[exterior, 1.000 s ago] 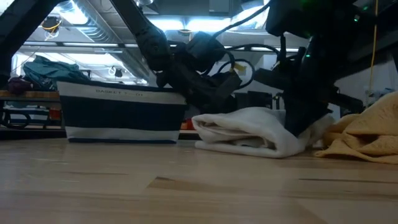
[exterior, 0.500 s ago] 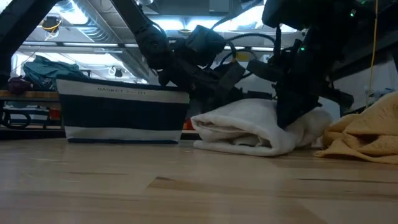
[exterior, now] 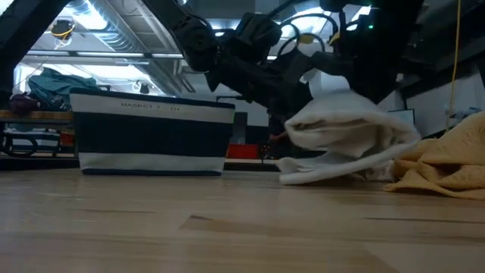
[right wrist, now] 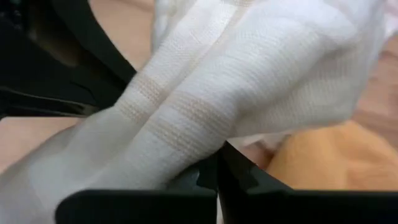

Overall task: Fold towel
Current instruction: Stack the left white patterned towel on the right white patterned towel

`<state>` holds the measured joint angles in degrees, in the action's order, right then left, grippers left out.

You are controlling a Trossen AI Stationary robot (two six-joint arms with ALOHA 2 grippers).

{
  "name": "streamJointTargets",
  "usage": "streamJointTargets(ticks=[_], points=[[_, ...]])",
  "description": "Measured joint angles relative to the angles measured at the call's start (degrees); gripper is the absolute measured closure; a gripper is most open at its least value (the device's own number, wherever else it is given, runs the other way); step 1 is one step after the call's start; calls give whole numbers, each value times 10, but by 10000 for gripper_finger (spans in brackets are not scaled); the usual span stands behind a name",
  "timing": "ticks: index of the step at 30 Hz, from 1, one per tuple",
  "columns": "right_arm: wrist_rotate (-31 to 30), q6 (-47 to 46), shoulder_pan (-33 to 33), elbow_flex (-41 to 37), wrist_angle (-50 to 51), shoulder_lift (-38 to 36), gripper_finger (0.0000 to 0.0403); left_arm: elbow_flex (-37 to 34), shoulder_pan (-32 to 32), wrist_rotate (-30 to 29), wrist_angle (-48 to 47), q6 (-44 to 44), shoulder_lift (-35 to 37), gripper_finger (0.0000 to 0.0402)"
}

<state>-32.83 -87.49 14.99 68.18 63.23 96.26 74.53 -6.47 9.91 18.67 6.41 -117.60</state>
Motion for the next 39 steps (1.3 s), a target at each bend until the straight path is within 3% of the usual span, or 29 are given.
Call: streamJointTargets(ticks=[14, 28, 34, 39], points=[[-48, -50, -18, 5, 58, -13, 403, 34, -26, -6, -6, -30, 1, 400], [94, 42, -30, 5, 13, -12, 398, 34, -1, -14, -117, 22, 2, 396], [128, 36, -30, -10, 5, -12, 337, 34, -2, -39, -130, 18, 2, 396], [145, 35, -30, -45, -37, -11, 279, 34, -3, -91, -161, -46, 2, 396]])
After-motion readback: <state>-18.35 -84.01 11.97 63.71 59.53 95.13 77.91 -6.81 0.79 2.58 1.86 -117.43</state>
